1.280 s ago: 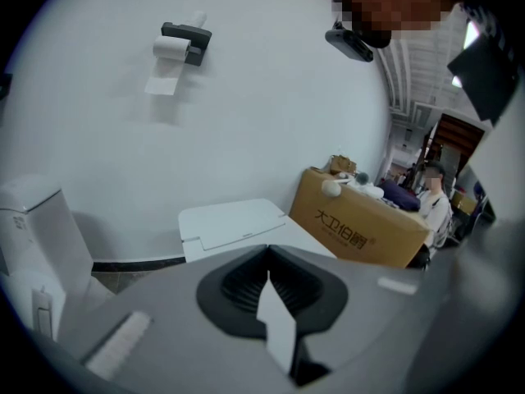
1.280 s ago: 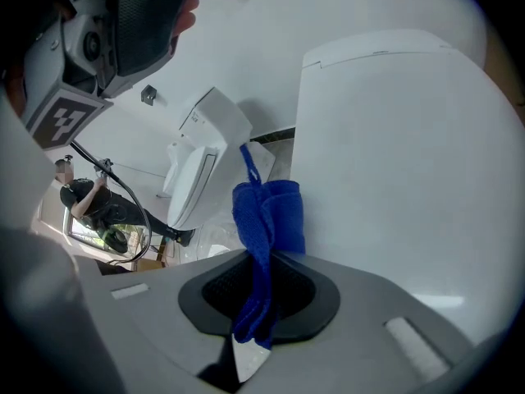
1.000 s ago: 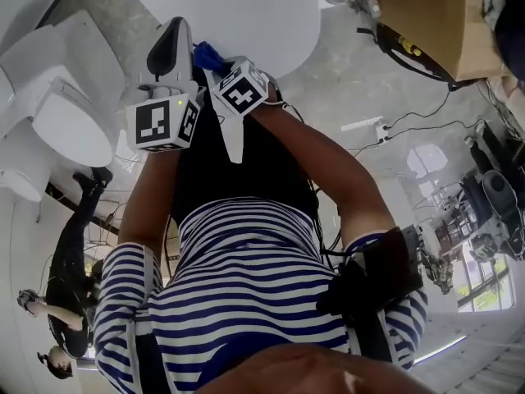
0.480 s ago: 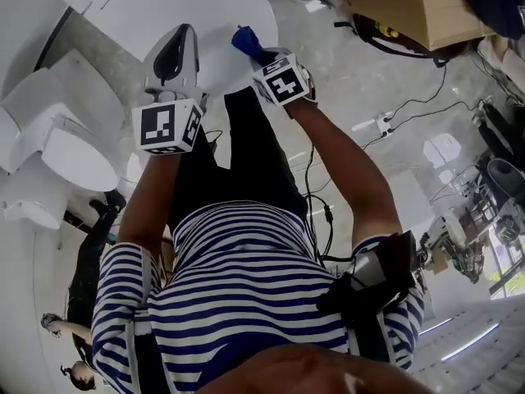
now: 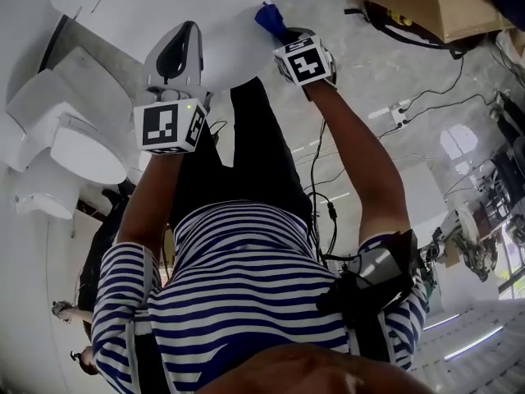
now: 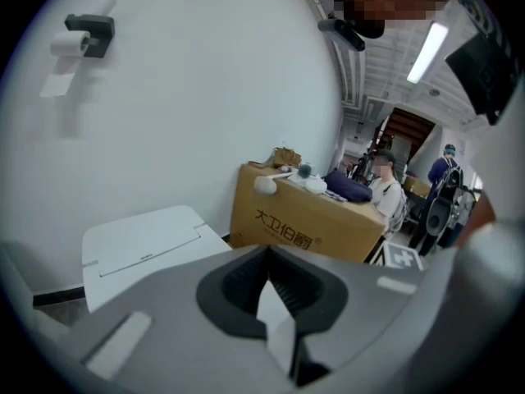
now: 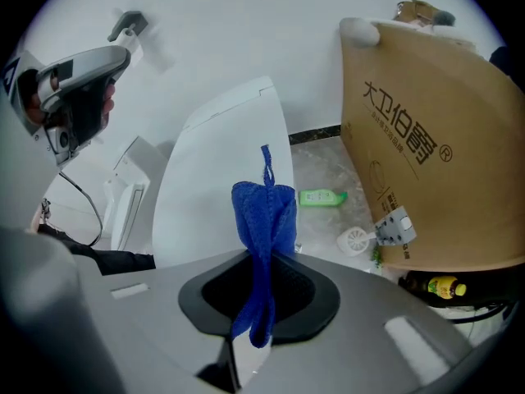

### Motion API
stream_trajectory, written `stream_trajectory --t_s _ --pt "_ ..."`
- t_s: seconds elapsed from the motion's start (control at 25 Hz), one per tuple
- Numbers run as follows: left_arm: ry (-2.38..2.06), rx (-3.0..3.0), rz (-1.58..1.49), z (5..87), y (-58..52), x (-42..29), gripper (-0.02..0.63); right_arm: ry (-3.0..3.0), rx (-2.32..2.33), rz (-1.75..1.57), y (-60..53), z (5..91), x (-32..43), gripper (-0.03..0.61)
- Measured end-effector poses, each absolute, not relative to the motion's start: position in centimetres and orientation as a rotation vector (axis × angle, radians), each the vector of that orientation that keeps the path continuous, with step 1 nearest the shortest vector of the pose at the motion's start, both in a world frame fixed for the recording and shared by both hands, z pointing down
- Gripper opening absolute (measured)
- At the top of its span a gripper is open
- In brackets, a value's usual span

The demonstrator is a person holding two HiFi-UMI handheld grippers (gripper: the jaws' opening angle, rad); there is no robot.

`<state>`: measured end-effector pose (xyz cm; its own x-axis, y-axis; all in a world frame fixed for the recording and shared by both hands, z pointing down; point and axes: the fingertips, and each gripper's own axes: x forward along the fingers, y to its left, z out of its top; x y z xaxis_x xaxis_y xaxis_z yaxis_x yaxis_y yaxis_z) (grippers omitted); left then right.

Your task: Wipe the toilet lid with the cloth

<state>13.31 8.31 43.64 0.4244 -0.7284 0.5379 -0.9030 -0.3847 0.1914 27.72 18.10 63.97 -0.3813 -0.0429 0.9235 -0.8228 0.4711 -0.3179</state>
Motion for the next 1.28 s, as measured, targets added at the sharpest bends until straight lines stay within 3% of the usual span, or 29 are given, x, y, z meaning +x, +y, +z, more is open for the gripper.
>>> stream_trajectory --t_s 0.8,1.28 --pt "-1.415 2.187 0.525 45.2 10.2 10.2 0.003 -1.755 0.682 1.000 20.3 66.6 24.8 0.049" --pt "-1.430 2.161 0.521 46.5 11.2 7.7 0.003 -1.792 0.541 1.037 27.1 66.9 18.1 0.049"
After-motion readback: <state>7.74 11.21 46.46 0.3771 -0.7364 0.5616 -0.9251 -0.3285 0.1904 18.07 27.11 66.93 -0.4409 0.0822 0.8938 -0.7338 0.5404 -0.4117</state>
